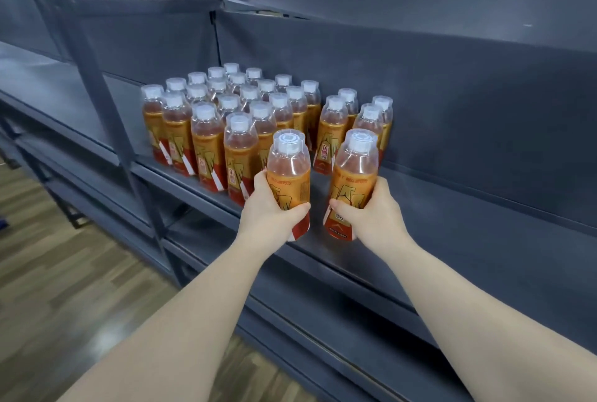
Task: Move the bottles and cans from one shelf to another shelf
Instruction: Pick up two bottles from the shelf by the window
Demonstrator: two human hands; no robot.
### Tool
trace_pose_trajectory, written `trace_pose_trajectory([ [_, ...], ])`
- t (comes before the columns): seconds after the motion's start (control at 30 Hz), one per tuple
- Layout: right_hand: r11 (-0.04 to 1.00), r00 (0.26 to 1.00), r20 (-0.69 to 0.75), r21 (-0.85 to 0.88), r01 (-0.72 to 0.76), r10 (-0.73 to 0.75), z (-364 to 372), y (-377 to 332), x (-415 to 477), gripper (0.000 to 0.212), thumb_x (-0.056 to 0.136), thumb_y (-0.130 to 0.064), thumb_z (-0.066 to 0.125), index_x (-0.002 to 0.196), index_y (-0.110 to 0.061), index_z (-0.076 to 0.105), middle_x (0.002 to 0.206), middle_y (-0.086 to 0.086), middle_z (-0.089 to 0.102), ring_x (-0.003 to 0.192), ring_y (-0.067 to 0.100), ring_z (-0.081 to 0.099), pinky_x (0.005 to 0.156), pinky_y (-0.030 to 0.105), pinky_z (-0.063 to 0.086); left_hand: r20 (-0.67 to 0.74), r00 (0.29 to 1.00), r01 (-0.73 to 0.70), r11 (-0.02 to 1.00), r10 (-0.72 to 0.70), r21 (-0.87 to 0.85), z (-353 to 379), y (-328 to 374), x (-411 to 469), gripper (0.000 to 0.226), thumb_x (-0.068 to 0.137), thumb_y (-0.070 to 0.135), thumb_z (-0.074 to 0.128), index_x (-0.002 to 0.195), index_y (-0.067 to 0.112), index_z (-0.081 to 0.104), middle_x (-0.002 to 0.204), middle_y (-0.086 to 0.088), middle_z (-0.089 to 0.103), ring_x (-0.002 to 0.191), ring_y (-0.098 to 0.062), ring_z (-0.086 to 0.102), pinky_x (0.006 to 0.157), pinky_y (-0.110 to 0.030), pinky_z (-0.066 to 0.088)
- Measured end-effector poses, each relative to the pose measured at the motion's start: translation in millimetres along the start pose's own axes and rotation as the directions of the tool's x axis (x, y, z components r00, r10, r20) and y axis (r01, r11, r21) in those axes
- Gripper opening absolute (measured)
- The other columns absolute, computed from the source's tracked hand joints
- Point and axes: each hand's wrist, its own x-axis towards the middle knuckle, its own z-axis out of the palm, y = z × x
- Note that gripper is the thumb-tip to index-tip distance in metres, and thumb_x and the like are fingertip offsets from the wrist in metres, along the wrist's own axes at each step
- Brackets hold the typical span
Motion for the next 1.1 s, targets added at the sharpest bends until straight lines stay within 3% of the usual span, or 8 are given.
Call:
trace_pose_trajectory([
  [0.2, 1.0, 0.999, -0.034, -0.007, -0.029, 0.029, 8, 6, 36, 0.072, 0.081, -0.042, 0.08, 0.137, -0.026, 0.038, 0.131, -0.006, 0.057, 0.12, 0.018, 0.058, 0.098, 0.047, 0.054, 0.04, 0.999, -0.006, 1.0, 0.006, -0.005, 17, -1, 42, 0.076, 0.082, 0.035, 0.08, 0.14, 0.027, 0.031, 0.127, 0.006, 0.055, 0.117, -0.018, 0.055, 0.097, -0.039, 0.052],
  [0.5, 0.999, 0.998, -0.048, 0.014, -0.035, 0.036, 11, 17, 76, 0.073, 0.08, -0.043, 0.08, 0.138, -0.028, 0.038, 0.131, -0.008, 0.056, 0.12, 0.016, 0.057, 0.1, 0.044, 0.053, 0.051, 0.998, -0.035, 0.999, 0.036, -0.005, 41, -7, 92, 0.083, 0.08, 0.035, 0.082, 0.144, 0.024, 0.03, 0.126, 0.005, 0.056, 0.116, -0.017, 0.056, 0.096, -0.036, 0.052],
  [0.67, 0.999, 0.994, -0.099, 0.018, -0.05, 0.052, 20, 17, 84, 0.073, 0.079, -0.039, 0.081, 0.138, -0.028, 0.039, 0.129, -0.01, 0.057, 0.118, 0.013, 0.057, 0.101, 0.041, 0.052, 0.127, 0.99, -0.058, 0.997, 0.064, -0.048, 49, -10, 120, 0.076, 0.08, 0.035, 0.082, 0.138, 0.025, 0.033, 0.117, 0.01, 0.055, 0.11, -0.014, 0.056, 0.086, -0.03, 0.048],
  [0.87, 0.994, 0.98, -0.165, 0.032, -0.107, 0.11, 33, 13, 84, 0.072, 0.079, -0.036, 0.082, 0.137, -0.027, 0.04, 0.125, -0.01, 0.057, 0.115, 0.01, 0.057, 0.1, 0.036, 0.051, 0.214, 0.973, -0.065, 0.994, 0.083, -0.089, 55, -17, 146, 0.079, 0.078, 0.034, 0.083, 0.14, 0.026, 0.034, 0.121, 0.006, 0.059, 0.112, -0.017, 0.059, 0.092, -0.036, 0.051],
  [0.97, 0.992, 0.971, -0.202, 0.029, -0.125, 0.128, 37, 15, 85, 0.07, 0.078, -0.037, 0.083, 0.134, -0.027, 0.043, 0.126, -0.008, 0.057, 0.115, 0.009, 0.057, 0.1, 0.038, 0.052, 0.236, 0.965, -0.094, 0.991, 0.113, -0.093, 57, -20, 153, 0.08, 0.079, 0.035, 0.082, 0.142, 0.026, 0.033, 0.124, 0.005, 0.057, 0.113, -0.018, 0.057, 0.091, -0.035, 0.049],
  [1.1, 0.986, 0.963, -0.215, 0.036, -0.161, 0.165, 44, 18, 83, 0.082, 0.074, -0.047, 0.082, 0.141, -0.029, 0.038, 0.132, -0.006, 0.054, 0.12, 0.012, 0.056, 0.1, 0.044, 0.053, 0.256, 0.956, -0.121, 0.988, 0.143, -0.098, 61, -24, 156, 0.081, 0.079, 0.037, 0.08, 0.142, 0.027, 0.031, 0.127, 0.003, 0.055, 0.115, -0.018, 0.055, 0.089, -0.032, 0.046],
])
